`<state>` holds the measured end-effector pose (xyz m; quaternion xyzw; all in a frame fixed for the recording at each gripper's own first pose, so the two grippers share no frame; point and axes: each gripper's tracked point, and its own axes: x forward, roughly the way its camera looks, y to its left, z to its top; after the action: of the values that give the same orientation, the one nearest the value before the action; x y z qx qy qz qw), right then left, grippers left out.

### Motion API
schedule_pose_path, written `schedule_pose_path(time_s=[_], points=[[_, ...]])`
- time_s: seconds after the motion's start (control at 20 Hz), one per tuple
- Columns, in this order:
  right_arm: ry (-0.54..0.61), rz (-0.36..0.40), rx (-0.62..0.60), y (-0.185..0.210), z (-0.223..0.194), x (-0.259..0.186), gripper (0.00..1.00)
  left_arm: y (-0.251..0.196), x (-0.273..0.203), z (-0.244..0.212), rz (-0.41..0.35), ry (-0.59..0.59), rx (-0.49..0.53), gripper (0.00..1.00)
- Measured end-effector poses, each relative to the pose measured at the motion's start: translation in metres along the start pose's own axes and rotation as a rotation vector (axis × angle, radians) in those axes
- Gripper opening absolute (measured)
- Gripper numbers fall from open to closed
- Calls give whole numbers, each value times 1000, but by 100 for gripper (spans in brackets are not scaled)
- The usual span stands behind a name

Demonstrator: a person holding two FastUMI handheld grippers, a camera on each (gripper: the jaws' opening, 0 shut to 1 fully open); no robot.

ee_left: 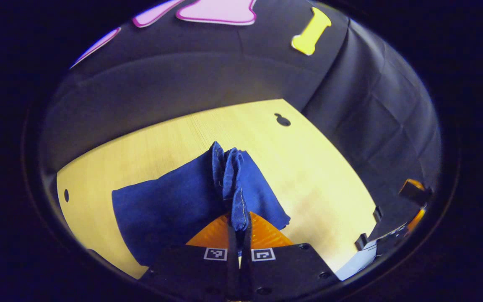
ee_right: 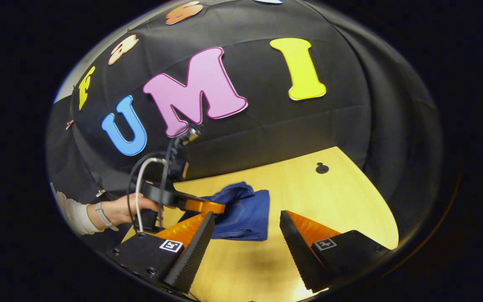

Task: Grasp the waist and the cuffs of the jeans and fold them to make the two legs overlap; first hold the waist and fold one-third of the jeans toward the cuffs, then hold the cuffs and fold the remaining one-third in the same direction to finish folding.

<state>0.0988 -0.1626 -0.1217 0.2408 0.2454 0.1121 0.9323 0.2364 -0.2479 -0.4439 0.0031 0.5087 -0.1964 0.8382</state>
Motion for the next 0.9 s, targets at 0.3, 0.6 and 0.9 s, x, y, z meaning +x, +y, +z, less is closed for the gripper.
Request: schedule_pose_path(time_s=[0.3,0.6,0.9], points=[[-2,-21,53,-29,1,0,97,0,39,-29,40,107,12,10],[4,24,68,-24,3,1,96,-36,10,8,-45,-82,-28,74],[-111,7,-22,2,37,-22,96,-50,-102,45,-3,-429,23,96]])
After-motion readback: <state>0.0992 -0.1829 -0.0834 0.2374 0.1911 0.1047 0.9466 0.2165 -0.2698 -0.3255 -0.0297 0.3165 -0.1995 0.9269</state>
